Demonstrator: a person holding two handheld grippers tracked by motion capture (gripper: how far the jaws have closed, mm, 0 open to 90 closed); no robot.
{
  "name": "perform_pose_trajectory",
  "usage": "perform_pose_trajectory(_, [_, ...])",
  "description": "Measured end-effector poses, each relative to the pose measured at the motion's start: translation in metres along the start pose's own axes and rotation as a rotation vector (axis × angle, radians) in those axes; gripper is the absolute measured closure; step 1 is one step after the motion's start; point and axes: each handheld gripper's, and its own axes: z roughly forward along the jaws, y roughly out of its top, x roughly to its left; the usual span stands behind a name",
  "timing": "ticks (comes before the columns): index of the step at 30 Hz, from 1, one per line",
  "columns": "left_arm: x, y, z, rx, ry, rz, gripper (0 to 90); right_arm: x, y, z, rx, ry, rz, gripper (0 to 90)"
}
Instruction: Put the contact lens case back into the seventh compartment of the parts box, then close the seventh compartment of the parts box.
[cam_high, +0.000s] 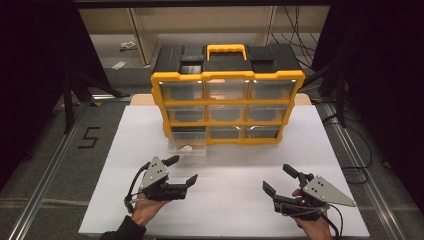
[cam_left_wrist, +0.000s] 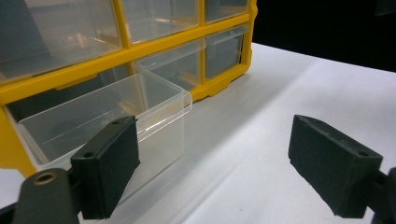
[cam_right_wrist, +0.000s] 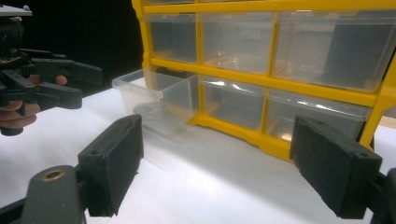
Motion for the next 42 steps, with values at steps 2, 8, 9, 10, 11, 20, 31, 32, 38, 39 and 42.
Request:
perform_pose_trajectory(2, [0.001, -0.002, 0.000, 0.010, 0.003, 0.005, 16.1, 0.000, 0.000, 0.000, 0.003, 0.002, 0.000, 18.5])
perform_pose_trajectory(8, [0.002, -0.004, 0.001, 0.039, 0.004, 0.003, 16.3, 0.000, 0.000, 0.000, -0.004, 0.002, -0.001, 18.5])
perform_pose_trajectory(9, [0.003, -0.004, 0.001, 0.044, 0.005, 0.006, 16.4, 0.000, 0.000, 0.000, -0.003, 0.003, -0.001, 18.5])
perform_pose_trajectory(10, [0.003, -0.005, 0.001, 0.046, 0.008, 0.005, 16.6, 0.000, 0.000, 0.000, -0.004, 0.002, -0.002, 18.5])
perform_pose_trajectory(11, [0.003, -0.006, 0.001, 0.046, 0.008, 0.003, 16.6, 0.000, 0.000, 0.000, -0.004, 0.002, -0.002, 18.5])
perform_pose_trajectory(20, [0.011, -0.010, 0.003, 0.101, 0.017, -0.014, 17.0, 0.000, 0.000, 0.000, -0.001, 0.003, -0.002, 18.5])
perform_pose_trajectory(31, [0.014, -0.013, 0.008, 0.150, 0.023, 0.002, 21.2, 0.000, 0.000, 0.002, -0.004, 0.005, -0.006, 18.6])
perform_pose_trajectory(32, [0.015, -0.014, 0.009, 0.154, 0.022, 0.003, 22.8, 0.000, 0.000, 0.002, 0.003, 0.004, -0.005, 18.5])
perform_pose_trajectory(38, [0.022, -0.017, 0.013, 0.175, 0.022, -0.002, 39.7, 0.001, 0.000, 0.002, 0.000, 0.004, -0.009, 18.5])
perform_pose_trajectory(39, [0.023, -0.018, 0.014, 0.185, 0.023, -0.004, 42.3, 0.002, 0.000, 0.003, -0.001, 0.004, -0.010, 18.6])
perform_pose_trajectory(42, [0.026, -0.020, 0.017, 0.216, 0.044, -0.010, 50.7, 0.003, 0.000, 0.002, 0.009, 0.001, -0.015, 18.6])
